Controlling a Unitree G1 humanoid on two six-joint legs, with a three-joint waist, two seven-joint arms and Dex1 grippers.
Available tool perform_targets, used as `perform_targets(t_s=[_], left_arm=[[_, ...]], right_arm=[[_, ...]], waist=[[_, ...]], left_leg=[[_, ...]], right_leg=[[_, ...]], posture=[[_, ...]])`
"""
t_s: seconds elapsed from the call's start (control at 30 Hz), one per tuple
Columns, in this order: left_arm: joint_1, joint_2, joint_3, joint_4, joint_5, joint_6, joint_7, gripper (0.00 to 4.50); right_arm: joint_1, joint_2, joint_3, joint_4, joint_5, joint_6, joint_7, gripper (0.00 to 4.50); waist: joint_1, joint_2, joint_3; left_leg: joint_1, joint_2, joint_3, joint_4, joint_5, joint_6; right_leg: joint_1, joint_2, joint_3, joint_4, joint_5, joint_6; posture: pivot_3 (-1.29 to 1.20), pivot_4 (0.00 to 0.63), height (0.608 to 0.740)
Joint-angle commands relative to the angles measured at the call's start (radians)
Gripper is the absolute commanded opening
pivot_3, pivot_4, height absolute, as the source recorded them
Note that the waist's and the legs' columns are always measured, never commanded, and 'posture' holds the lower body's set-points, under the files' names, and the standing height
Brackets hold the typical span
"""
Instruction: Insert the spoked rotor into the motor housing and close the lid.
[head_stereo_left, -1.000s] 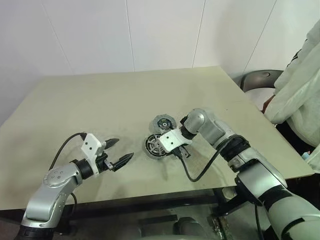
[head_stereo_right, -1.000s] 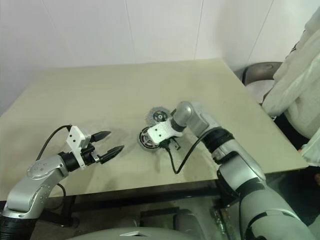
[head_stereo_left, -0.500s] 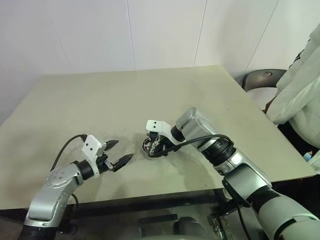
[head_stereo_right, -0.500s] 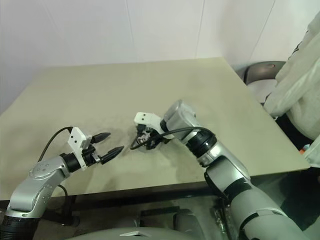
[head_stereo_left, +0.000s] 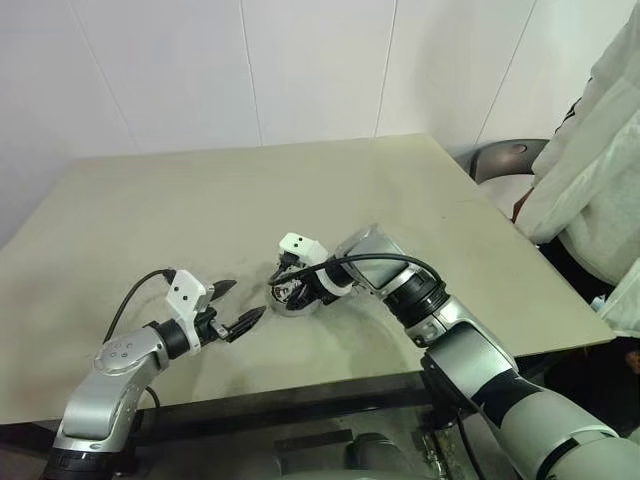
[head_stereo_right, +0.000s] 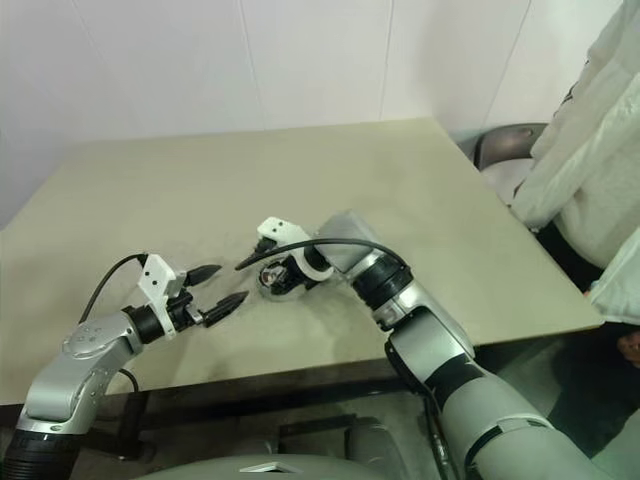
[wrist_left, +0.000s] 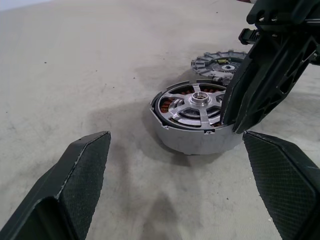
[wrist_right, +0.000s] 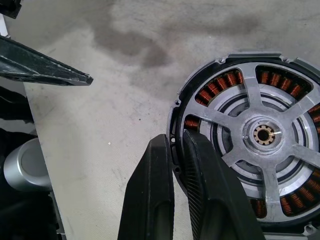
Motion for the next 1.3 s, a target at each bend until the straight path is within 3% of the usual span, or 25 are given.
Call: perform_targets(t_s=[0.03, 0.4, 0.7, 0.97, 1.13, 1.3], left_arm=[[-0.011, 0.0, -0.002, -0.028, 0.009, -0.008, 0.003, 4.5], [-0.042, 0.03, 0.034, 0.023, -0.008, 0.0, -0.032, 4.5], [-0.04, 0.048, 0.062, 0.036, -0.012, -0.002, -0.04, 4.5], [-0.004, 0.054, 0.087, 0.003, -0.014, 0.006, -0.022, 4.5], [0.0, 0.063, 0.097, 0.004, -0.017, 0.011, -0.025, 4.5], [-0.015, 0.067, 0.098, 0.014, -0.018, 0.015, -0.023, 4.5]], right_arm=[[-0.014, -0.043, 0.026, -0.024, -0.003, -0.028, -0.047, 0.79], [-0.064, -0.151, 0.06, -0.224, 0.118, 0.028, 0.01, 4.47], [-0.094, -0.333, -0.137, -0.245, 0.257, -0.121, 0.073, 4.49], [0.145, -0.489, -0.395, -0.149, 0.317, -0.52, 0.058, 4.49], [0.3, -0.555, -0.457, -0.169, 0.345, -0.639, 0.092, 4.49], [0.39, -0.554, -0.476, -0.211, 0.371, -0.721, 0.105, 4.49]], waist=[[0.001, 0.0, 0.0], [0.003, 0.0, 0.0], [0.005, 0.0, 0.0], [0.013, 0.0, 0.0], [0.028, 0.001, 0.001], [0.03, 0.001, 0.001]], left_leg=[[0.0, 0.0, 0.0, 0.0, 0.0, 0.0], [-0.01, -0.001, -0.002, -0.002, 0.0, 0.0], [-0.011, -0.001, -0.002, -0.003, 0.0, 0.0], [-0.012, 0.0, -0.001, -0.005, -0.002, 0.003], [-0.017, 0.0, -0.001, -0.005, -0.003, 0.004], [-0.016, 0.0, 0.0, -0.004, -0.003, 0.004]], right_leg=[[0.0, 0.0, 0.0, 0.0, 0.0, 0.0], [-0.011, -0.004, 0.0, -0.002, 0.0, 0.0], [-0.011, -0.005, 0.0, -0.004, 0.0, 0.0], [-0.008, -0.004, -0.001, -0.012, 0.0, 0.0], [-0.013, -0.005, 0.0, -0.013, 0.001, 0.0], [-0.012, -0.004, -0.001, -0.012, 0.001, 0.0]], posture=[[0.0, 0.0, 0.74], [0.0, 0.0, 0.74], [0.0, 0.0, 0.74], [0.0, 0.0, 0.74], [0.0, 0.0, 0.74], [0.0, 0.0, 0.74]])
